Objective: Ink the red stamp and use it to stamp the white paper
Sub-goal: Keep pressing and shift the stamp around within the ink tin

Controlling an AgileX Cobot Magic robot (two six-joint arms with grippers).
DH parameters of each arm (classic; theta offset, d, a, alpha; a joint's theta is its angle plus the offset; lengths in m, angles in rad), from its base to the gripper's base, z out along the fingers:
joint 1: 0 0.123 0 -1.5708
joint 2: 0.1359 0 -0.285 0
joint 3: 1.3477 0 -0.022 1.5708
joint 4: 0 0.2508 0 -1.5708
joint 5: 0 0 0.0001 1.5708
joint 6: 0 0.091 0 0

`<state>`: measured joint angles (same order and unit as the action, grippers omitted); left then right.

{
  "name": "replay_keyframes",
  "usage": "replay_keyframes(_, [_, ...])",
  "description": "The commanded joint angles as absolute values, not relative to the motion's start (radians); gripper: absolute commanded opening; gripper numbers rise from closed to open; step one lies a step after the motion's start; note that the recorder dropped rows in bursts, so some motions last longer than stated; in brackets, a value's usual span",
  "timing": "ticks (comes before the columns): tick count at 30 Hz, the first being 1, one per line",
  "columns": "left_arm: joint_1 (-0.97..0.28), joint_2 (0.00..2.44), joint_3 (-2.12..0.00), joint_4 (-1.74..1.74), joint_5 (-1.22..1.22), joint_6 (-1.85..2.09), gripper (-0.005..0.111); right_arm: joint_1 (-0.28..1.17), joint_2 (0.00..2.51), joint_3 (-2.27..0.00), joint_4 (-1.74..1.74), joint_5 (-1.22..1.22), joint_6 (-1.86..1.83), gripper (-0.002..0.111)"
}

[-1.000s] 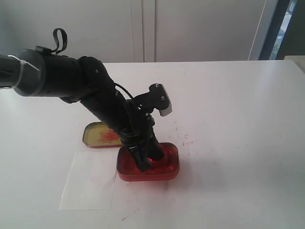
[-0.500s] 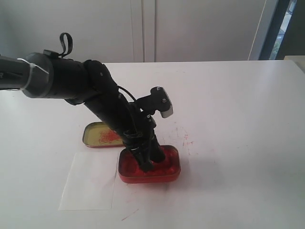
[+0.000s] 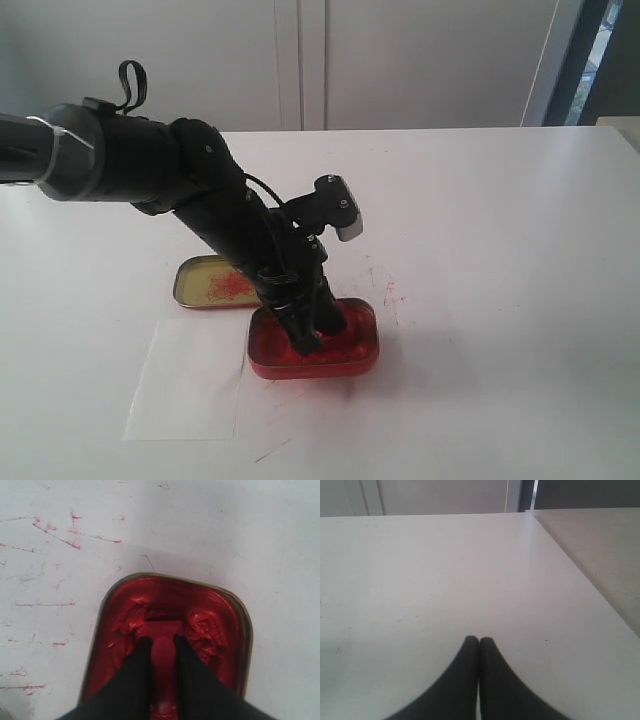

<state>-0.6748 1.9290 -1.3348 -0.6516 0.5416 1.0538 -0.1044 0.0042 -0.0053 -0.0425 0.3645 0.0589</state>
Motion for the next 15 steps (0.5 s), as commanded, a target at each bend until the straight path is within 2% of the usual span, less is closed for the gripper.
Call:
replay_keyframes(1, [-0.677, 1.885, -1.349, -0.672, 0.569, 1.046, 0.000, -0.100, 0.000, 0.000, -0.045, 0.350, 0.061, 0.000])
replay_keyframes(15, [-0.677, 1.900, -1.369, -0.671, 0.565, 1.044, 0.000, -0.100, 0.000, 0.000, -0.045, 0.350, 0.061, 0.000])
